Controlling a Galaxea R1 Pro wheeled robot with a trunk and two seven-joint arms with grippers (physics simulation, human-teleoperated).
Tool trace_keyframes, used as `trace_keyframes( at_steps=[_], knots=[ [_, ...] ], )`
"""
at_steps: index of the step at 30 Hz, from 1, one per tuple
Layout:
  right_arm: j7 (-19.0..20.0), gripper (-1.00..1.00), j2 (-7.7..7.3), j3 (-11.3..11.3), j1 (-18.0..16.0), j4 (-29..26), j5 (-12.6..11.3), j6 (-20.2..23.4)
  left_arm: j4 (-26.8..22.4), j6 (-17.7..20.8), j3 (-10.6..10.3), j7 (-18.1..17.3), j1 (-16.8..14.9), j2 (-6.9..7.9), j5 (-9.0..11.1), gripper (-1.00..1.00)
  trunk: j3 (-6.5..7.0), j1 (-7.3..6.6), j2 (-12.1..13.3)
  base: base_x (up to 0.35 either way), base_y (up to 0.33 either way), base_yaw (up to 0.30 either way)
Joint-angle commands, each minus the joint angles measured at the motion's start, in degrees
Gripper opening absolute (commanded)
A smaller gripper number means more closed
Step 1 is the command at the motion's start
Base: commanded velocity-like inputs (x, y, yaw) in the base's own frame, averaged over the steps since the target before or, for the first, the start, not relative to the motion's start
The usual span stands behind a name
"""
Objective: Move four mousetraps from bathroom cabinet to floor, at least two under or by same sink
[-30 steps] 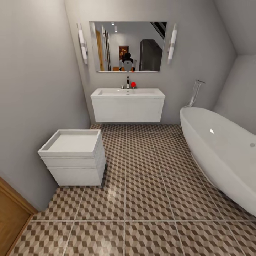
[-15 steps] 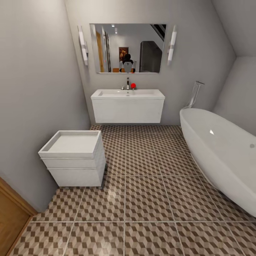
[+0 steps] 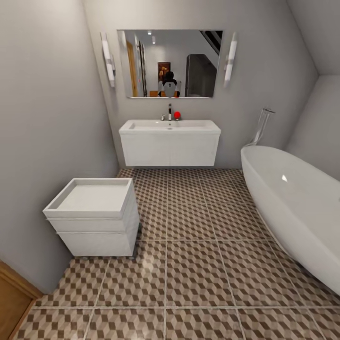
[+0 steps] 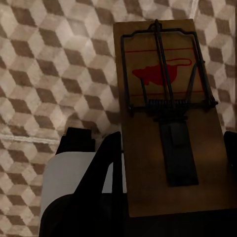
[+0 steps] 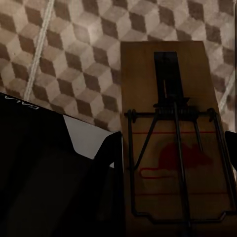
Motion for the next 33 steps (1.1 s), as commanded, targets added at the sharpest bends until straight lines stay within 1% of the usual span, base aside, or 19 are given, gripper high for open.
trace_keyframes(
  at_steps=[1,18,33],
  knots=[
    [0.2,-1.00,0.06,0.5,-0.1,0.3,-0.6,-0.4,-0.1,0.1,-0.4,0.0,0.0,0.05,0.5,-1.00,-0.05,0.03,0.0,0.332,0.000,0.000],
    [0.2,-1.00,0.07,0.5,-0.1,0.3,-0.7,-0.4,-0.1,0.1,-0.4,0.0,0.0,-0.04,0.4,-1.00,-0.05,0.03,0.0,0.333,0.000,0.000],
    [0.2,-1.00,0.06,0.5,-0.1,0.3,-0.7,-0.4,-0.1,0.1,-0.4,0.0,0.0,-0.06,0.4,-1.00,-0.05,0.03,0.0,0.333,-0.043,0.000]
  ],
)
